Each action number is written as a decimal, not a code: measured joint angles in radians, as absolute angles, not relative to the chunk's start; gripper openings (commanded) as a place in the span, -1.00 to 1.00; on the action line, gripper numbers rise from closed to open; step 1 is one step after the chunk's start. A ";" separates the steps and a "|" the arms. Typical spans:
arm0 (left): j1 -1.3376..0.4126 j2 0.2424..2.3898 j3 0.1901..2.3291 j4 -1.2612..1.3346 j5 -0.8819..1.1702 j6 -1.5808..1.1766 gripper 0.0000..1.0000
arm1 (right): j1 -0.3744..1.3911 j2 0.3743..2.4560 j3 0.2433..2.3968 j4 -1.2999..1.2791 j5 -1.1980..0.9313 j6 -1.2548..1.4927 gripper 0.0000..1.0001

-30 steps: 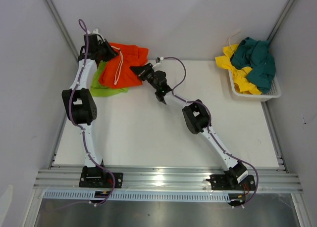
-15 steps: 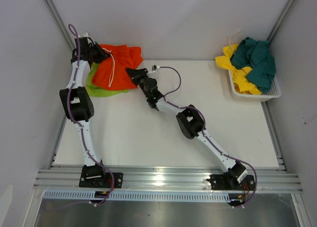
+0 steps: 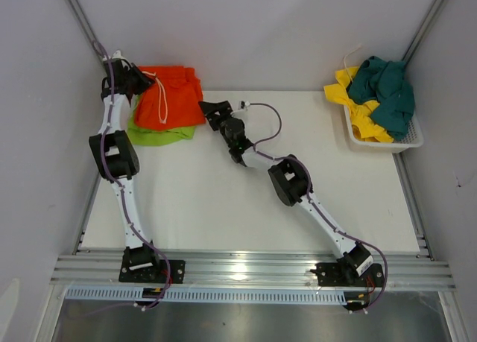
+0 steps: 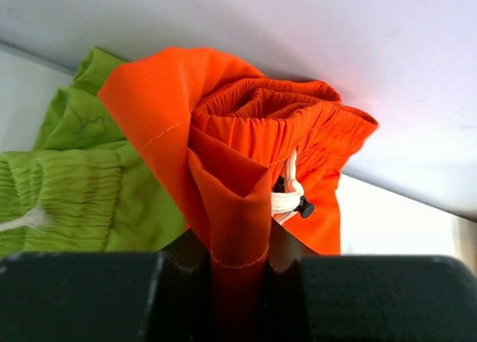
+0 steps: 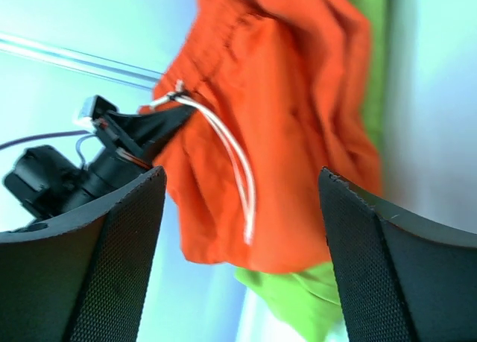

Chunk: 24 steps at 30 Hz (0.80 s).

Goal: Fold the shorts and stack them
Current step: Neatly place the folded shorts to the corner

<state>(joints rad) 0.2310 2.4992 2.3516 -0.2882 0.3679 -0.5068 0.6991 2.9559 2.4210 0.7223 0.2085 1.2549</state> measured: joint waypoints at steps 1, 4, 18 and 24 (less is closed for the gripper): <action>0.233 2.501 2.352 -0.286 0.368 -0.506 -0.74 | 0.698 2.955 2.409 0.723 0.204 1.252 0.71; 0.236 2.502 2.352 -0.284 0.363 -0.496 -0.61 | 0.694 2.952 2.374 0.725 0.181 1.234 0.74; 0.237 2.499 2.340 -0.250 0.292 -0.458 0.98 | 0.694 2.836 2.343 0.587 0.141 1.054 0.79; 0.237 2.380 2.190 -0.295 0.190 -0.441 0.98 | 0.694 2.816 2.318 0.538 0.147 1.041 0.82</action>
<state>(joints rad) 0.2375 2.3798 2.1902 -0.2951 0.1898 -0.4412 0.6945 2.8159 2.3177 0.5385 0.1474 1.0412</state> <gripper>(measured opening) 0.990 0.907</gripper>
